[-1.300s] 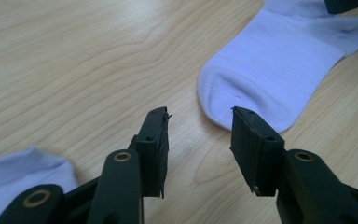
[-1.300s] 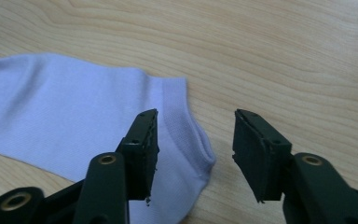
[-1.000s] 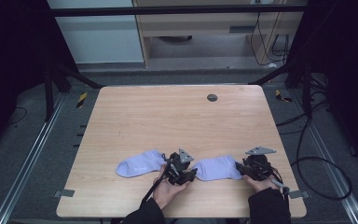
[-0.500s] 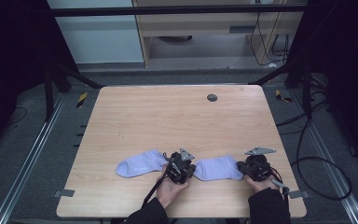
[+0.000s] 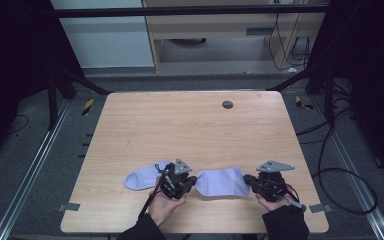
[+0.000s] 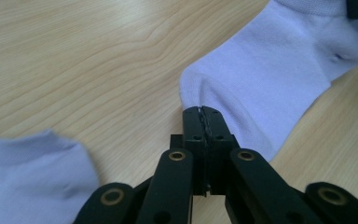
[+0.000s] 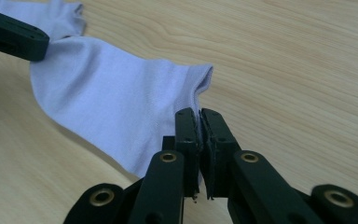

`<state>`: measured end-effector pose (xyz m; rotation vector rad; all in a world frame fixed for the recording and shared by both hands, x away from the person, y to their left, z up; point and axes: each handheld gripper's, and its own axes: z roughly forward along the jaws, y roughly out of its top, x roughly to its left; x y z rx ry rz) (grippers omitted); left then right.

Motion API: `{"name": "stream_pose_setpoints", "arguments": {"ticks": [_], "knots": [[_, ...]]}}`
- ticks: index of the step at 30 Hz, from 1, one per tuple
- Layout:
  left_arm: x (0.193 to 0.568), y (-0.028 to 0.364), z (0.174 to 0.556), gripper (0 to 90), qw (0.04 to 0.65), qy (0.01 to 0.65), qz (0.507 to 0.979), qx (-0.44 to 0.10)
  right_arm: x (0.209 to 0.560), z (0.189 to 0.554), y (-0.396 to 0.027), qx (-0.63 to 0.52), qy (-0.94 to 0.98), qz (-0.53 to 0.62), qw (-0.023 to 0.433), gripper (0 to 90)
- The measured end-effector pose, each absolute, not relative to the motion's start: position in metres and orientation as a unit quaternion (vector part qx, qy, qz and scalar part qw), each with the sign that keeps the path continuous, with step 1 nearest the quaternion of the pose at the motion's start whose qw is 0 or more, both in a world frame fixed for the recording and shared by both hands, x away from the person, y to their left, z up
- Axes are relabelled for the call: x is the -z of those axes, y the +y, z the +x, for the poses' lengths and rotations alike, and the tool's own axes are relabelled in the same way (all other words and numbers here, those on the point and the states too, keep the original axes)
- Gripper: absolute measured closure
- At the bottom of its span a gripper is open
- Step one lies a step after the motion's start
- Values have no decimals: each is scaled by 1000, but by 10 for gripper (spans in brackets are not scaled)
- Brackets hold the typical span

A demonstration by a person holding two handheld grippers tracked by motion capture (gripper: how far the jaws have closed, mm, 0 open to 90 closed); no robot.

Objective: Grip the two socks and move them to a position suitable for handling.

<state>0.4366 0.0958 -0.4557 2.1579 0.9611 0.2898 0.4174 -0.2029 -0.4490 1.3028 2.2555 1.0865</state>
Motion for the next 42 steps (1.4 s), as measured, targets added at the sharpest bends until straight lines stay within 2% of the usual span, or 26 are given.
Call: {"name": "stream_pose_setpoints", "arguments": {"ticks": [11, 30, 32, 34, 35, 42], "knots": [[463, 138, 420, 889, 353, 387, 845, -113, 458, 410, -165, -387, 806, 429, 128, 863], [485, 150, 419, 866, 327, 403, 848, -105, 480, 409, -145, -353, 825, 431, 99, 846], [486, 150, 419, 806, 329, 407, 846, -106, 481, 410, -146, -348, 826, 432, 102, 820], [484, 151, 419, 784, 334, 406, 844, -111, 482, 410, -146, -345, 822, 441, 102, 792], [483, 152, 418, 737, 337, 406, 842, -114, 482, 410, -147, -345, 822, 441, 107, 768], [470, 169, 423, 615, 359, 424, 820, -141, 479, 413, -151, -357, 808, 452, 126, 648]]}}
